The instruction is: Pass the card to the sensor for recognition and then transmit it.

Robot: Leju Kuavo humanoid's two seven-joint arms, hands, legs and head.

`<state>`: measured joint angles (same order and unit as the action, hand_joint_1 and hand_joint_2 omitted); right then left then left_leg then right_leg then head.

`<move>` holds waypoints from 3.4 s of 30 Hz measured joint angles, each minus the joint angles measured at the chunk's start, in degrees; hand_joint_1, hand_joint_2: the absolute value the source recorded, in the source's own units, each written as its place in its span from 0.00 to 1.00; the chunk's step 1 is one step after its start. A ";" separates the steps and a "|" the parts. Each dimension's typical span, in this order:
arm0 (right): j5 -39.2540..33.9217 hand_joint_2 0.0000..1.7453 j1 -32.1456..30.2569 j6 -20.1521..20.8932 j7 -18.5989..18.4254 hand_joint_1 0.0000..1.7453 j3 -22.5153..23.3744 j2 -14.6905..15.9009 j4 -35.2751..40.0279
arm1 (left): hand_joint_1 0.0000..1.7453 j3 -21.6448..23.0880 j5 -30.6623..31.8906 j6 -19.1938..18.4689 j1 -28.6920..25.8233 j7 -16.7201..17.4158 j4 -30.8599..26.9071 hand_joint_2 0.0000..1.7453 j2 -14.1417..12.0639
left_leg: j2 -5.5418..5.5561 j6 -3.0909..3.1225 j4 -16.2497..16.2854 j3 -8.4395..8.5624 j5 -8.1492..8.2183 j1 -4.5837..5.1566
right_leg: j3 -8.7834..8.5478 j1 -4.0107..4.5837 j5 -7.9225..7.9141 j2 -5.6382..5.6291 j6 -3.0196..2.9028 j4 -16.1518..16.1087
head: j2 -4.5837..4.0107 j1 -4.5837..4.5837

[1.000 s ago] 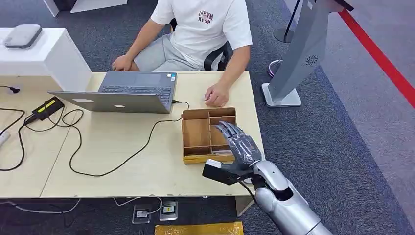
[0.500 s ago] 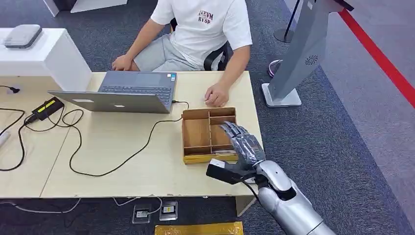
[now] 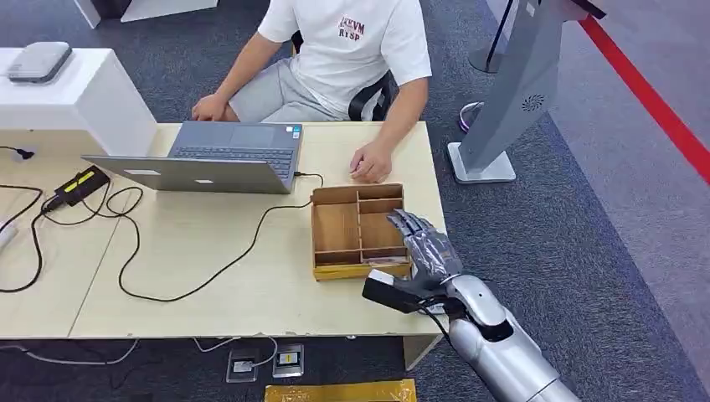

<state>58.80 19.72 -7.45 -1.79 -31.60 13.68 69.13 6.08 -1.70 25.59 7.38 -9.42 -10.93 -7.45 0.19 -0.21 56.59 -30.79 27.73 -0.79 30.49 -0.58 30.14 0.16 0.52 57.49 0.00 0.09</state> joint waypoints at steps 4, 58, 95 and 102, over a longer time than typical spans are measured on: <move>0.02 1.00 -0.01 0.00 -0.13 0.00 0.24 0.24 -0.33 | 0.00 0.00 0.02 -0.02 0.00 0.00 0.00 1.00 0.00 | 0.00 0.00 0.00 0.00 0.00 0.00 | 0.00 0.00 0.00 0.00 0.00 0.00 | 0.00 -0.02; 0.11 1.00 -0.62 0.77 1.27 0.00 0.68 0.11 -1.29 | 0.00 0.00 1.20 -0.26 0.01 0.00 0.00 1.00 -0.44 | 0.00 0.00 0.00 0.00 0.00 0.00 | -0.01 0.00 0.00 0.01 0.00 0.00 | 0.00 -0.02; -0.26 1.00 -0.61 0.26 1.46 0.00 0.68 -0.20 -1.31 | 0.00 0.00 1.36 -0.33 0.01 -0.17 0.00 1.00 -0.42 | 0.00 0.00 0.00 -0.01 0.00 0.00 | -0.01 0.00 0.00 0.01 0.00 0.00 | 0.00 -0.02; -0.35 1.00 -0.62 0.26 1.48 0.00 0.68 -0.22 -1.31 | 0.00 0.00 1.36 -0.33 0.01 -0.17 0.00 1.00 -0.42 | 0.00 0.00 0.00 -0.01 0.00 0.00 | -0.01 0.00 0.00 0.01 0.00 0.01 | 0.00 -0.02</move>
<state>58.45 19.10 -7.19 -0.31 -30.93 13.46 67.82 6.08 -0.35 25.27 7.39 -9.60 -10.93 -7.87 0.19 -0.21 56.59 -30.80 27.73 -0.79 30.48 -0.57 30.14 0.17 0.52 57.49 0.00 0.07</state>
